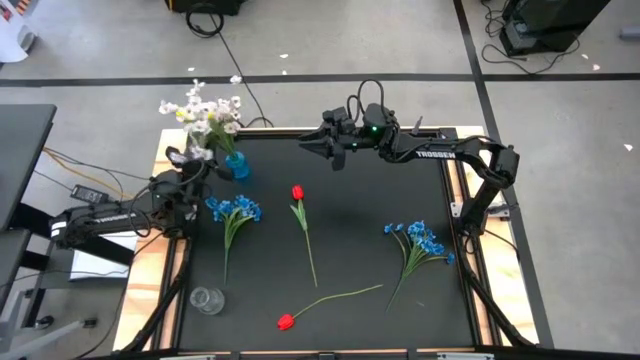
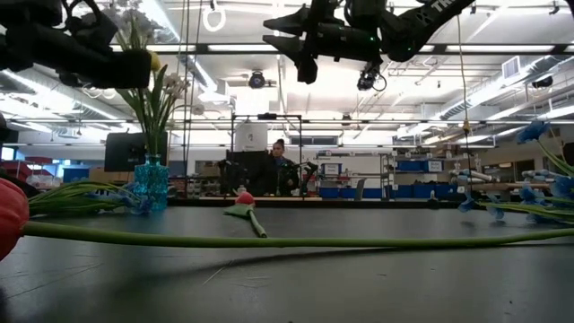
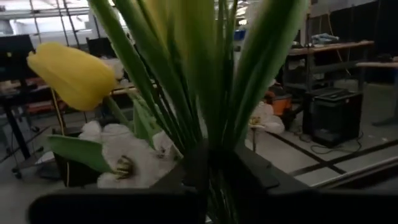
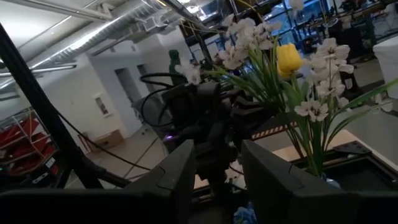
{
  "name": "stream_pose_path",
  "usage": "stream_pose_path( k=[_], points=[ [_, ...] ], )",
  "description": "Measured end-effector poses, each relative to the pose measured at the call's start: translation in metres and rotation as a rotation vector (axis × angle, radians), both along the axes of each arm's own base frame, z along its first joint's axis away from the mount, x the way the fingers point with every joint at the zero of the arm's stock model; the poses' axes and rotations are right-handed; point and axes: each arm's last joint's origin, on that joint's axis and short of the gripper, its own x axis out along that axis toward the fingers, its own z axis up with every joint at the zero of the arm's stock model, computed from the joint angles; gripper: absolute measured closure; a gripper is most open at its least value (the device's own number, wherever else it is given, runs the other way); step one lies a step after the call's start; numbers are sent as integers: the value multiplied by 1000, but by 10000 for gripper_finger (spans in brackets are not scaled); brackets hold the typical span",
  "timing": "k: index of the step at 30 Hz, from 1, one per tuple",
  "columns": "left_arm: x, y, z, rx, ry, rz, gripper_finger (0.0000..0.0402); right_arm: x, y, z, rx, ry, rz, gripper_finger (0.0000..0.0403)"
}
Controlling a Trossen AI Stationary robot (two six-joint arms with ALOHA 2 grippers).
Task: Sort flowers into vase by color
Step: Put the white flowers into the blue vase, then put the top red flower into the transparent vase
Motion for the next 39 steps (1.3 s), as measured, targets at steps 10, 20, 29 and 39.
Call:
stream_pose_path(
  k=[10,20,29,39],
  points=[
    [0,0,4,-25,-95,-9,202,0,0,0,19,2,2,263],
    [13,2,25,-18,-87,-104,159,0,-1,0,21,0,-33,263],
    [25,4,34,-112,31,-130,159,0,-1,-2,72,29,-39,263],
    [13,-6,29,-505,90,-245,159,0,6,-46,295,461,-249,252]
  ],
)
